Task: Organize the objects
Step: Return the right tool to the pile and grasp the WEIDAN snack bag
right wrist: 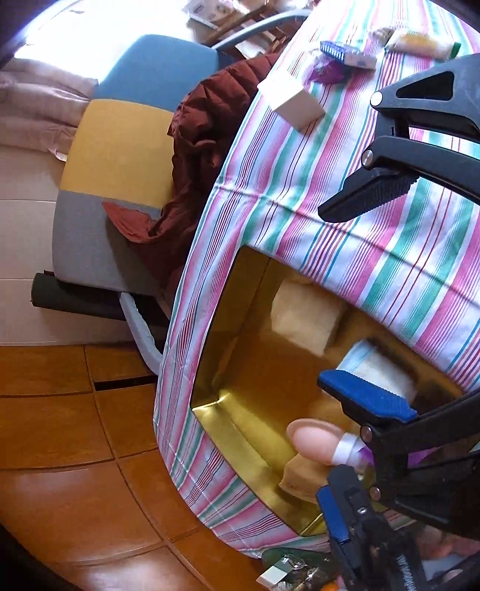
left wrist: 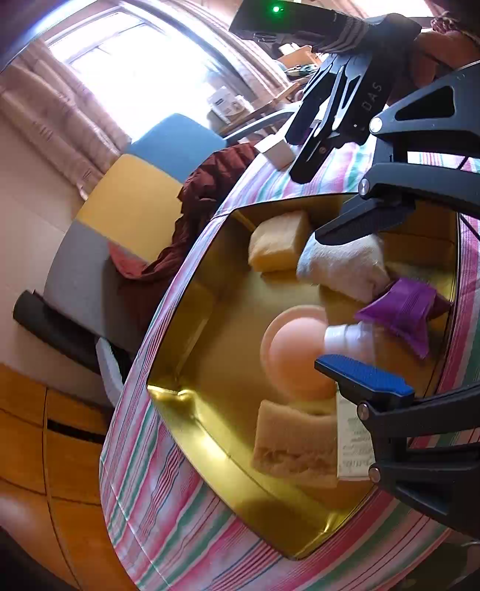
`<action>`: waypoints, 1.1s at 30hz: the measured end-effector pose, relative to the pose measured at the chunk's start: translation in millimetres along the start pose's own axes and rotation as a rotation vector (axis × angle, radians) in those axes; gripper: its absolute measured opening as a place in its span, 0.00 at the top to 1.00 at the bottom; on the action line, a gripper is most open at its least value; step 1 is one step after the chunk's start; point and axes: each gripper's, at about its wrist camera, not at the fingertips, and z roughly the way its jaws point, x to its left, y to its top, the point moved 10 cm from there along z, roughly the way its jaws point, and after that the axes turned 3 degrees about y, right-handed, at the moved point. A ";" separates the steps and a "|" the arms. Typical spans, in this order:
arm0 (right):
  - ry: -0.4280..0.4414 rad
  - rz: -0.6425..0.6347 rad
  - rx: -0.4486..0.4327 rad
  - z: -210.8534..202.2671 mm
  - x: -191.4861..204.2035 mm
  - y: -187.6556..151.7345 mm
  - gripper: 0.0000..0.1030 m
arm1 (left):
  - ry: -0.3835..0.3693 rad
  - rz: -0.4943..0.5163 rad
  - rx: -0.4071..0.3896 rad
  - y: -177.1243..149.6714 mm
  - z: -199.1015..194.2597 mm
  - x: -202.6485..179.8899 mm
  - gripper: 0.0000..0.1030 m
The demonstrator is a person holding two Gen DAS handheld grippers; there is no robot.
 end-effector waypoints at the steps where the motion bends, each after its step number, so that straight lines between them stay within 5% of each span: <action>1: -0.009 0.007 0.008 -1.7 -5.6 -4.1 0.18 | -0.004 0.007 0.004 -2.0 0.6 -3.0 0.39; 20: -0.120 0.223 0.277 -27.3 -130.5 -137.7 0.14 | -0.100 0.258 0.067 -45.6 -4.6 -88.2 0.39; 33: -0.345 0.508 0.186 -77.1 -312.9 -157.0 0.14 | -0.112 0.397 0.103 -80.6 -1.2 -129.7 0.37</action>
